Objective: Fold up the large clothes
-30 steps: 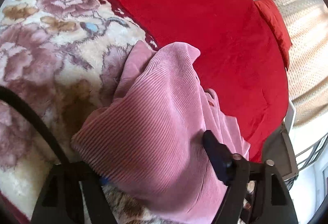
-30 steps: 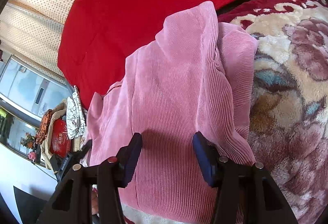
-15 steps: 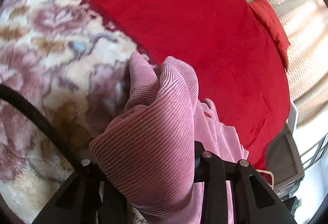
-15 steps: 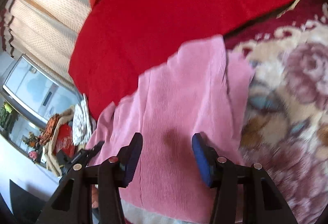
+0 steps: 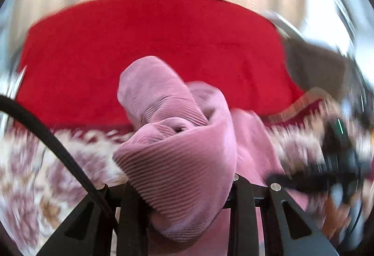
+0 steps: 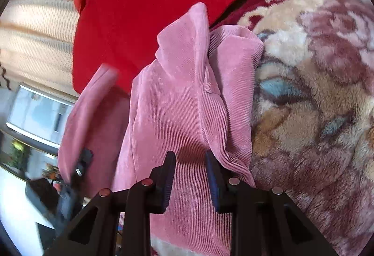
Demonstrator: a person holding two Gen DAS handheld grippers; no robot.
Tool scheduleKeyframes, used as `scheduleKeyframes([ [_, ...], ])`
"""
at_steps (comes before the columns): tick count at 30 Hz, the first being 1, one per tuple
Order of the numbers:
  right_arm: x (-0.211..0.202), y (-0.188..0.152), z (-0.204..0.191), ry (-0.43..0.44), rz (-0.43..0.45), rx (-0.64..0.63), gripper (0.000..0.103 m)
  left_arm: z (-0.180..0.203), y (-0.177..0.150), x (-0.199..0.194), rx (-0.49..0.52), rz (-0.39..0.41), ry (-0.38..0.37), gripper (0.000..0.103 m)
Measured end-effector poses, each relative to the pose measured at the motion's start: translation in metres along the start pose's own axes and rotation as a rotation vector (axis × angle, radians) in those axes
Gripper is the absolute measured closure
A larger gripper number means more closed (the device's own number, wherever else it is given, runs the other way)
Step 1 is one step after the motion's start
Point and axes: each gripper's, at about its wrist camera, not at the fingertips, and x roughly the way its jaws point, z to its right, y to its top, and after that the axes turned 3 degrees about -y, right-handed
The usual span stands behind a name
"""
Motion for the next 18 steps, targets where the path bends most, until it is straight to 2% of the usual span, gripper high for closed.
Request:
scheduleKeyframes([
  [2, -0.002, 0.003, 0.007, 0.043, -0.02, 0.045, 0.071, 0.038, -0.012, 0.016, 0.166, -0.055, 0.035, 0.073],
  [4, -0.004, 0.007, 0.019, 0.105, -0.038, 0.112, 0.071, 0.049, -0.019, 0.027, 0.227, -0.082, 0.072, 0.073],
  [6, -0.003, 0.009, 0.03, 0.159, -0.053, 0.164, 0.071, 0.042, -0.015, 0.031, 0.201, -0.092, 0.05, 0.072],
  [9, -0.005, 0.01, 0.035, 0.196, -0.062, 0.183, 0.071, 0.036, -0.015, 0.032, 0.194, -0.093, 0.031, 0.072],
  [10, -0.007, 0.011, 0.036, 0.21, -0.058, 0.184, 0.067, 0.038, -0.016, 0.032, 0.204, -0.092, 0.035, 0.072],
  [12, -0.01, 0.015, 0.032, 0.229, -0.047, 0.17, 0.049, 0.043, -0.018, 0.03, 0.223, -0.089, 0.039, 0.072],
  [13, -0.011, 0.017, 0.026, 0.25, -0.042, 0.161, 0.035, 0.043, -0.018, 0.03, 0.229, -0.087, 0.038, 0.072],
  [14, -0.013, 0.019, 0.019, 0.265, -0.036, 0.145, 0.031, 0.044, -0.018, 0.029, 0.233, -0.086, 0.036, 0.072],
  [16, -0.016, 0.021, -0.001, 0.281, -0.019, 0.074, 0.031, 0.045, -0.018, 0.029, 0.242, -0.086, 0.025, 0.071],
  [18, -0.008, 0.024, -0.016, 0.288, -0.04, 0.044, 0.031, 0.043, -0.02, 0.028, 0.242, -0.083, 0.005, 0.068],
])
